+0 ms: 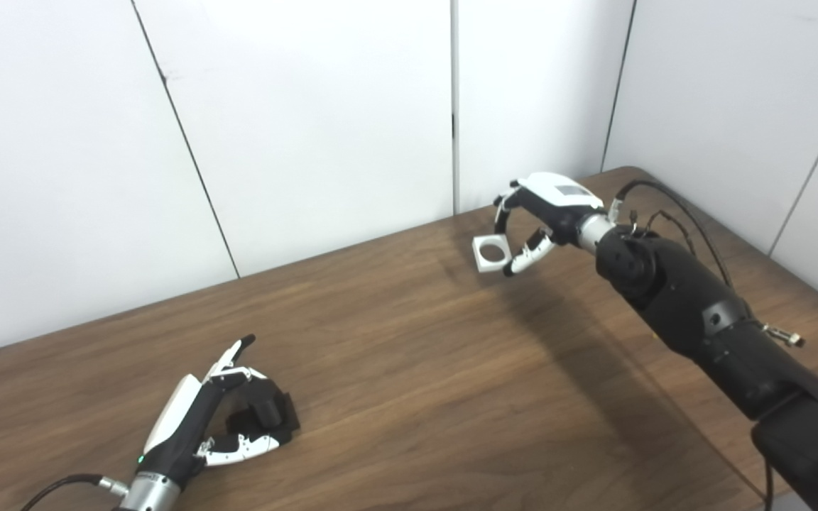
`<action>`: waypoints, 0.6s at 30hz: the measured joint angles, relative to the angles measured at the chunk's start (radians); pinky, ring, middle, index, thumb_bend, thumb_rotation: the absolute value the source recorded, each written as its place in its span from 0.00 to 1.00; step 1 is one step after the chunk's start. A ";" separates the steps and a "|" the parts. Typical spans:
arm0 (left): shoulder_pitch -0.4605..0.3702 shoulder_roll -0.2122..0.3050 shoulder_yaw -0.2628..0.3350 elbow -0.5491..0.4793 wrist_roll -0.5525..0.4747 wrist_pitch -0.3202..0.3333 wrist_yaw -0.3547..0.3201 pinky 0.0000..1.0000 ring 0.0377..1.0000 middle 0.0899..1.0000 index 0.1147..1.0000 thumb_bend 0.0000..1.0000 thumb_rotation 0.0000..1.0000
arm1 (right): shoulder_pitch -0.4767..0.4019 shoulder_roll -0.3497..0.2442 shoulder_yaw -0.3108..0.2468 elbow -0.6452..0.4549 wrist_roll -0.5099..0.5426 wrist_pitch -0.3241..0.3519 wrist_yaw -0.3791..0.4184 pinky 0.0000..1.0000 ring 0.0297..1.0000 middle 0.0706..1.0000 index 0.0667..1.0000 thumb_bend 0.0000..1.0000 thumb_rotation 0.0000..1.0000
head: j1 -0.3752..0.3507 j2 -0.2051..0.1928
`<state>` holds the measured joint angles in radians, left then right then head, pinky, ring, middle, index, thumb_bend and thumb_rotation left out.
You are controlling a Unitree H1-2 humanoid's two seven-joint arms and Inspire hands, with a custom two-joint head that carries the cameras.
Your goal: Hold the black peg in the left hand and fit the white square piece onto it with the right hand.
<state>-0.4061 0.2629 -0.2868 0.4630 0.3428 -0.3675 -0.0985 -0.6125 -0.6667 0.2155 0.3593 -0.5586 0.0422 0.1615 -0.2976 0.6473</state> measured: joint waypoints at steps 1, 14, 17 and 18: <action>0.000 0.000 0.000 0.000 0.000 0.000 0.000 1.00 1.00 1.00 0.43 0.52 0.07 | 0.000 0.000 0.000 -0.011 0.002 -0.002 0.003 1.00 0.97 0.84 0.45 0.52 0.14 | 0.003 0.002; 0.000 -0.008 -0.006 -0.007 0.011 0.019 0.007 0.98 1.00 1.00 0.43 0.52 0.07 | 0.001 0.016 -0.003 -0.190 0.056 -0.023 0.101 0.95 0.98 0.86 0.45 0.52 0.14 | 0.109 0.014; -0.001 -0.014 -0.010 -0.017 0.022 0.037 0.013 0.98 1.00 1.00 0.43 0.52 0.07 | 0.006 0.044 -0.001 -0.235 0.072 -0.025 0.131 0.96 0.98 0.86 0.45 0.52 0.14 | 0.146 0.021; -0.001 -0.017 -0.010 -0.017 0.022 0.038 0.014 0.98 1.00 1.00 0.43 0.52 0.07 | 0.007 0.051 -0.001 -0.248 0.077 -0.025 0.139 0.97 0.99 0.86 0.45 0.52 0.14 | 0.146 0.021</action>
<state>-0.4068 0.2460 -0.2967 0.4460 0.3649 -0.3294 -0.0847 -0.6052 -0.6159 0.2149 0.1113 -0.4818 0.0175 0.3006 -0.1519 0.6688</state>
